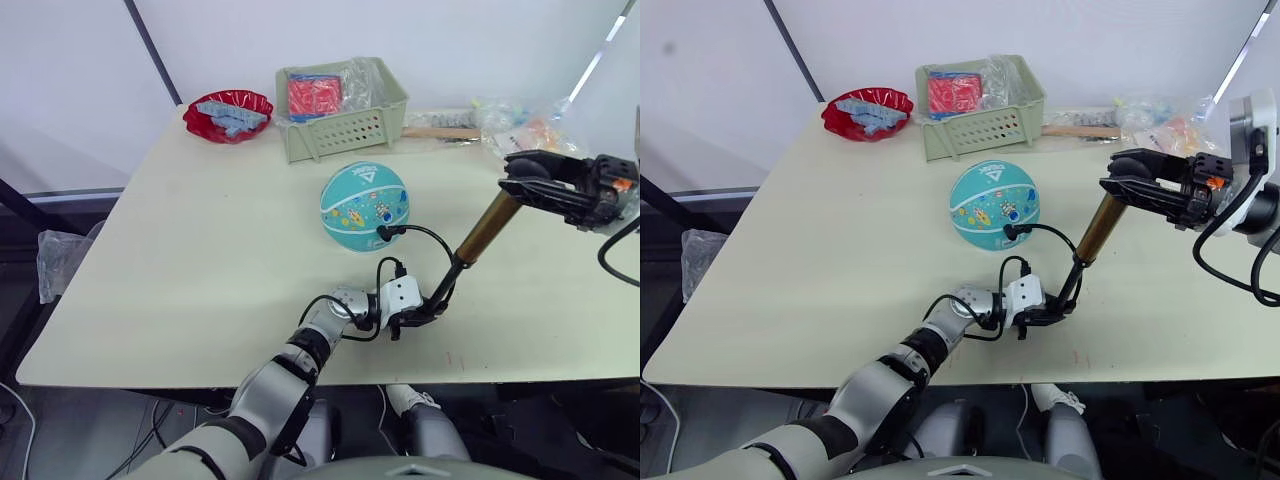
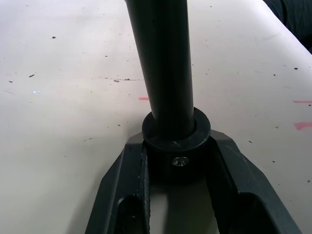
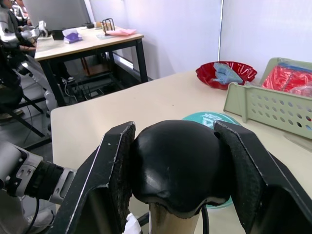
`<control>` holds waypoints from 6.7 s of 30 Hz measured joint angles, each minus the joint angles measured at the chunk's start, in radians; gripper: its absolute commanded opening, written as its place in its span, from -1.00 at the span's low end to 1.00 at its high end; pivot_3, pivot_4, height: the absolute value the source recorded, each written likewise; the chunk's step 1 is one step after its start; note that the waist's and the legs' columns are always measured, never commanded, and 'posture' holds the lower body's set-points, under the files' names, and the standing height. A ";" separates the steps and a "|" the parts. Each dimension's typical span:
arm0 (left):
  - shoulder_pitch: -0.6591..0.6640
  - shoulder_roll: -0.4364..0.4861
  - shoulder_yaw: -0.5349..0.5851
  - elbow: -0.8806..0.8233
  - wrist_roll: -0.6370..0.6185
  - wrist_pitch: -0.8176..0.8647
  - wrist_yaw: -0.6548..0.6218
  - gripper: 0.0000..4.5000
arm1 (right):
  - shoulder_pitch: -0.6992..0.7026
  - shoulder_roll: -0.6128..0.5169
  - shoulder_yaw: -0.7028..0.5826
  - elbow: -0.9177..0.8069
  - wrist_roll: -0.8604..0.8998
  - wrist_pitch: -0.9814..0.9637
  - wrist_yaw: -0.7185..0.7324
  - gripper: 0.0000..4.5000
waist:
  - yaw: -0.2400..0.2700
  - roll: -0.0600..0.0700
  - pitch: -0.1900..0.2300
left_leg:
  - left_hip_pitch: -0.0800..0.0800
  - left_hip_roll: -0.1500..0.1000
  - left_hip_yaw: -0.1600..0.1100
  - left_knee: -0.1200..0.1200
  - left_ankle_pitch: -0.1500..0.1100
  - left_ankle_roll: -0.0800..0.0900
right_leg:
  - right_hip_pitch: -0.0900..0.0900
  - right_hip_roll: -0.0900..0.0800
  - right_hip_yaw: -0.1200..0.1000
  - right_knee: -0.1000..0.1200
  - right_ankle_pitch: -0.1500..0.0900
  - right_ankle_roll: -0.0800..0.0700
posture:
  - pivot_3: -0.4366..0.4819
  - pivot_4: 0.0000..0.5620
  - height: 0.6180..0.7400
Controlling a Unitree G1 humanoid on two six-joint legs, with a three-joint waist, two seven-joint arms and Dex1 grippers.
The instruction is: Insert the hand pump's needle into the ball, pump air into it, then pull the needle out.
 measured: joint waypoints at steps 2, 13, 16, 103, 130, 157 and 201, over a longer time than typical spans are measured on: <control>0.000 0.002 0.000 0.003 0.000 0.000 0.002 -0.50 | 0.039 0.028 0.003 -0.011 -0.017 -0.041 0.001 -0.08 | -0.002 -0.001 -0.002 | 0.001 0.000 0.000 0.000 0.000 0.000 | 0.000 0.000 0.001 0.000 0.000 0.000 | -0.05 -0.47 0.96; 0.002 0.005 -0.002 0.014 0.002 0.001 0.009 -0.50 | 0.170 0.132 0.150 -0.021 -0.183 -0.215 0.005 -0.08 | -0.004 -0.007 -0.011 | 0.003 0.001 0.000 -0.001 0.000 0.000 | 0.002 0.000 0.000 0.000 0.000 0.000 | -0.05 -0.47 0.96; 0.003 0.005 -0.002 0.014 0.002 0.001 0.010 -0.50 | 0.193 0.166 0.197 -0.018 -0.240 -0.246 -0.007 -0.08 | -0.004 -0.006 -0.012 | 0.003 0.001 -0.001 -0.001 0.000 0.000 | 0.002 0.000 0.001 0.000 0.000 0.000 | -0.05 -0.47 0.96; 0.019 0.013 -0.009 -0.016 -0.003 -0.033 0.021 -0.50 | 0.100 0.047 0.139 -0.046 -0.156 -0.067 -0.004 -0.08 | -0.003 0.008 0.000 | 0.000 0.001 0.000 -0.001 0.000 0.000 | 0.000 0.001 0.000 0.001 -0.001 -0.001 | -0.05 -0.47 0.96; 0.043 0.014 -0.004 -0.016 -0.003 -0.021 0.052 -0.50 | 0.156 0.022 0.134 -0.081 -0.179 -0.140 -0.001 -0.08 | -0.009 0.002 -0.015 | 0.007 0.002 0.000 -0.001 0.000 0.000 | 0.005 0.001 0.000 0.000 -0.001 -0.001 | -0.05 -0.47 0.96; 0.044 0.003 -0.002 -0.018 -0.007 -0.023 0.048 -0.50 | 0.179 0.178 0.229 0.007 -0.287 -0.199 -0.023 -0.08 | -0.001 0.010 -0.015 | 0.002 0.002 -0.001 -0.002 0.000 0.000 | 0.001 0.000 -0.001 -0.001 -0.001 -0.002 | -0.05 -0.47 0.96; 0.052 0.011 0.005 -0.011 0.003 -0.017 0.052 -0.50 | 0.218 0.137 0.111 -0.077 -0.159 -0.213 -0.066 -0.08 | -0.006 -0.005 -0.027 | 0.007 0.003 -0.005 -0.005 0.000 0.000 | 0.006 0.000 0.000 -0.002 -0.003 -0.005 | -0.05 -0.47 0.96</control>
